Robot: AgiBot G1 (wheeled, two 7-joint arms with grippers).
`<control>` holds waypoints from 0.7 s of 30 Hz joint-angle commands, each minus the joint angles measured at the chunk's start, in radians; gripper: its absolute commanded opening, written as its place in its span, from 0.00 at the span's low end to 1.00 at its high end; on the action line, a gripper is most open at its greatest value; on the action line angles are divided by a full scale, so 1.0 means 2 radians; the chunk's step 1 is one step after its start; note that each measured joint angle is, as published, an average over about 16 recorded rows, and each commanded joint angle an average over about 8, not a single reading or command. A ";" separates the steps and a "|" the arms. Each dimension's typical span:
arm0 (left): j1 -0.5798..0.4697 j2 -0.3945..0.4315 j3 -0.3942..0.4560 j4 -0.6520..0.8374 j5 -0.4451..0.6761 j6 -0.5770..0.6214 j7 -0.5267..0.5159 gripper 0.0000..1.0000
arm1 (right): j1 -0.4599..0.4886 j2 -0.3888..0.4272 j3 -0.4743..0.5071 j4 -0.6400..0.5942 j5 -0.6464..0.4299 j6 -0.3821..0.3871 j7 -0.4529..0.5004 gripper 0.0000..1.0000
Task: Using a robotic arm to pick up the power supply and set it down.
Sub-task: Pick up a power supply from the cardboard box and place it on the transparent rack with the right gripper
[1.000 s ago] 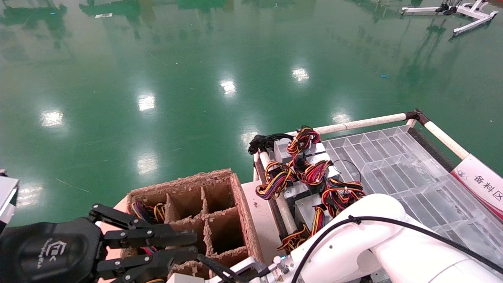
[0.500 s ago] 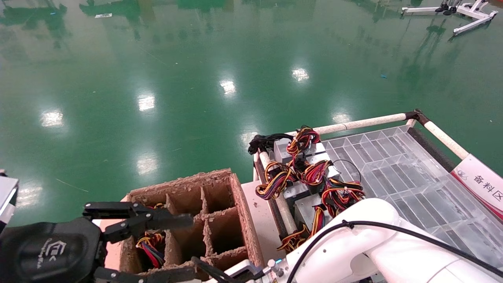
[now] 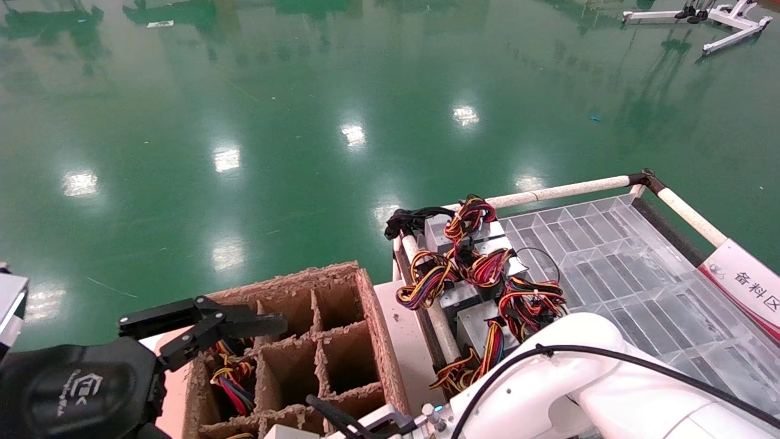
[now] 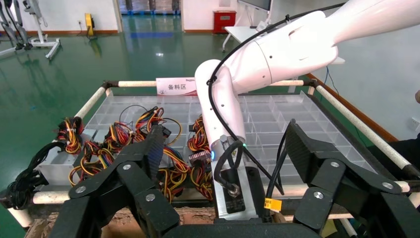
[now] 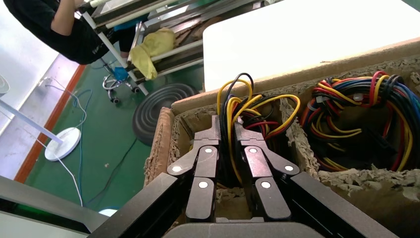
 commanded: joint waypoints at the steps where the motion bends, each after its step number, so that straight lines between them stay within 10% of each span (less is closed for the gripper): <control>1: 0.000 0.000 0.000 0.000 0.000 0.000 0.000 0.87 | 0.000 0.000 -0.003 -0.005 0.007 -0.003 -0.003 0.00; 21: 0.000 0.000 0.000 0.000 0.000 0.000 0.000 0.89 | -0.043 0.063 0.055 -0.027 0.180 -0.073 -0.066 0.00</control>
